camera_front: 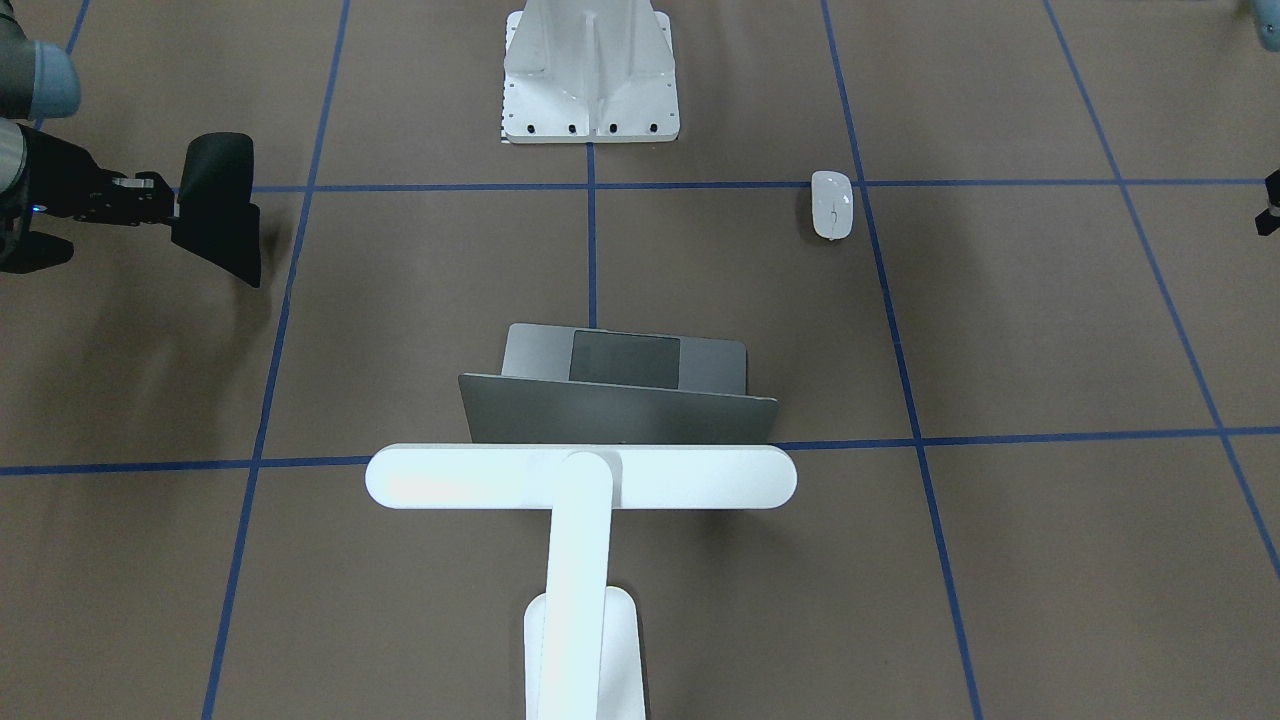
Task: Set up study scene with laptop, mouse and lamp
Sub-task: 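Grasp the black mouse pad with the right gripper, then carry the mouse pad beside the laptop and release it with the right gripper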
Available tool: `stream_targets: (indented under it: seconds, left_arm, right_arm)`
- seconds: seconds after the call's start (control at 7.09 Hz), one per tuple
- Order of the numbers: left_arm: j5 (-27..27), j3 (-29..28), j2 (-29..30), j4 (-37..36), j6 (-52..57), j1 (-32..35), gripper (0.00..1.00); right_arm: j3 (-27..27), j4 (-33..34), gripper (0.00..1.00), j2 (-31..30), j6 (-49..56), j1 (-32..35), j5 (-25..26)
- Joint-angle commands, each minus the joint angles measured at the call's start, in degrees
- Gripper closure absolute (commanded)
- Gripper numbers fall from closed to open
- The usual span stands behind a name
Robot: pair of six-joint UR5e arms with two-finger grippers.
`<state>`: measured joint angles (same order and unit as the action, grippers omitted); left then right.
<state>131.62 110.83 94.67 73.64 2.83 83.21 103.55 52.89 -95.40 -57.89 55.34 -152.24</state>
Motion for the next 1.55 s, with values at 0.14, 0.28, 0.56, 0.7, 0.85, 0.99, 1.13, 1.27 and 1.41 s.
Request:
stream_targets:
  seconds: [0.14,0.28,0.56,0.7,0.85,0.99,1.13,1.27,1.41]
  left_arm:
    - [0.2,-1.5,1.5,-0.1,1.2,1.1,0.01]
    - [0.2,-1.9,1.8,0.0,1.7,1.2,0.01]
    - [0.2,-3.2,2.4,0.0,3.1,1.9,0.01]
    - [0.1,-3.5,2.4,0.0,4.2,2.0,0.01]
    - [0.1,-3.5,2.4,0.0,4.5,2.4,0.01]
    - [0.1,-3.5,2.4,0.0,4.5,2.4,0.01]
    - [0.1,-3.5,2.5,-0.1,4.5,2.3,0.01]
    - [0.1,-3.4,2.5,-0.1,4.5,2.4,0.01]
    - [0.1,-3.4,2.5,-0.1,4.5,2.4,0.01]
  right_arm:
    - [0.5,8.8,1.0,13.4,-4.2,-0.9,3.9]
    - [0.9,12.2,1.0,16.4,-4.2,-1.0,6.4]
    - [1.1,18.6,1.0,20.8,-4.2,-2.4,13.2]
    - [2.0,23.5,1.0,23.2,-3.7,-3.3,16.9]
    - [4.2,29.2,1.0,24.4,-3.1,-4.3,21.3]
    - [6.2,35.6,1.0,25.9,-2.8,-5.8,26.3]
    - [7.8,41.6,1.0,26.8,1.2,-6.0,29.3]
    - [8.5,45.6,1.0,28.0,3.4,-6.0,31.0]
    - [8.5,46.7,1.0,29.0,3.6,-5.9,31.1]
